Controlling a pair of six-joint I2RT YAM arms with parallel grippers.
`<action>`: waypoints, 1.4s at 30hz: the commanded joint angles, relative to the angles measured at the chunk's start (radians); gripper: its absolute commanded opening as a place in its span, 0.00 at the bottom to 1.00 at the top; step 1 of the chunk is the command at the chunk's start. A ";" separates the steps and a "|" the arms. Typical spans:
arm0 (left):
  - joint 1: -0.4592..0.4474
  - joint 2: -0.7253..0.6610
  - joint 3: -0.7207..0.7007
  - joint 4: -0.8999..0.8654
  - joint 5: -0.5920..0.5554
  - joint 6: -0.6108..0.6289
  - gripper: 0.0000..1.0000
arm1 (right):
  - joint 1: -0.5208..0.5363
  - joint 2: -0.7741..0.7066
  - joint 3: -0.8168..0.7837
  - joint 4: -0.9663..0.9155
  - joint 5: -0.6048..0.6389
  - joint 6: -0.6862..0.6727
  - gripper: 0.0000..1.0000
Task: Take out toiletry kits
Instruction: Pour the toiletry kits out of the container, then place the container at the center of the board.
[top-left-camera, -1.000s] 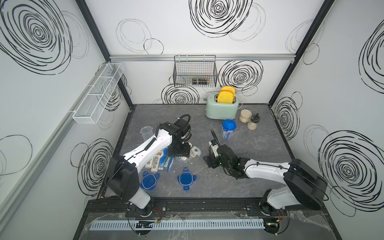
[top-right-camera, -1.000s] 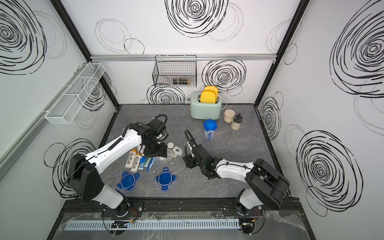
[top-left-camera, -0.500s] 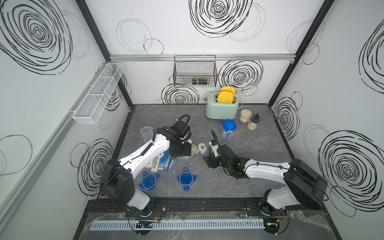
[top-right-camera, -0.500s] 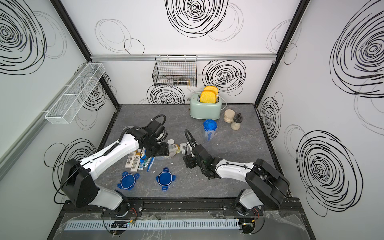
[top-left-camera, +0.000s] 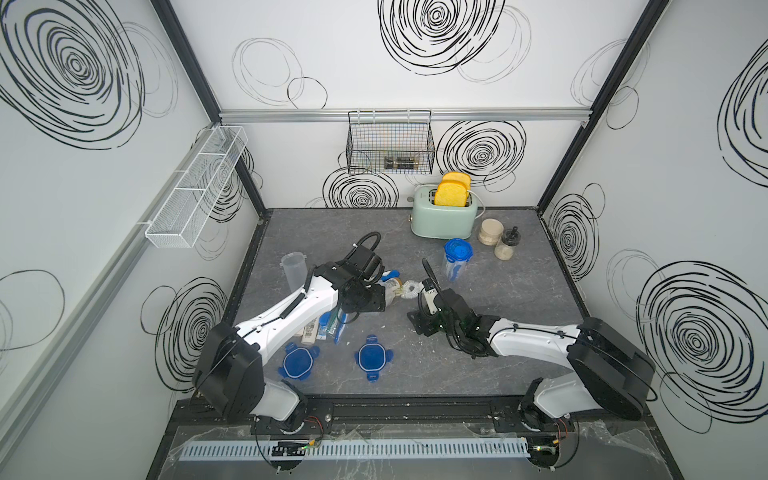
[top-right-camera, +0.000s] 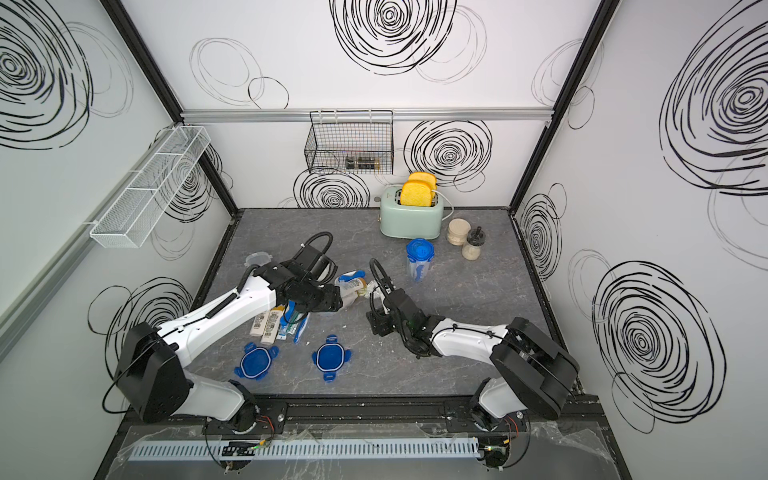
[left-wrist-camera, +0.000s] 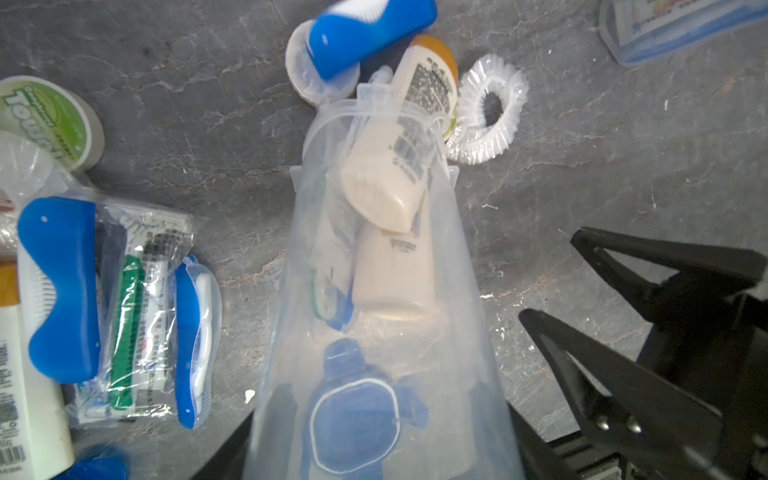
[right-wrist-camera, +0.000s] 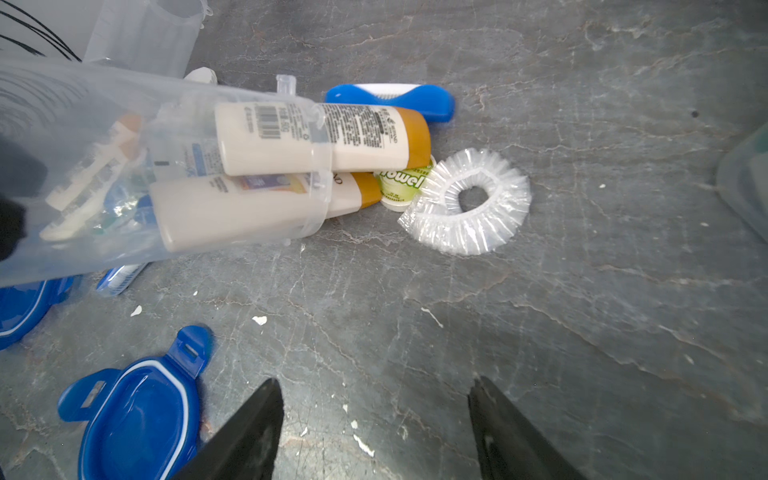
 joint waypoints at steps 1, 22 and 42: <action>-0.036 -0.070 -0.035 -0.041 -0.010 -0.032 0.10 | -0.001 -0.004 -0.003 0.005 -0.002 0.000 0.73; -0.101 -0.279 -0.128 -0.087 -0.008 -0.060 0.10 | -0.001 0.014 0.006 0.002 -0.019 0.003 0.73; 0.185 -0.050 -0.121 0.560 -0.342 0.013 0.05 | 0.000 0.031 0.012 0.005 -0.036 0.010 0.73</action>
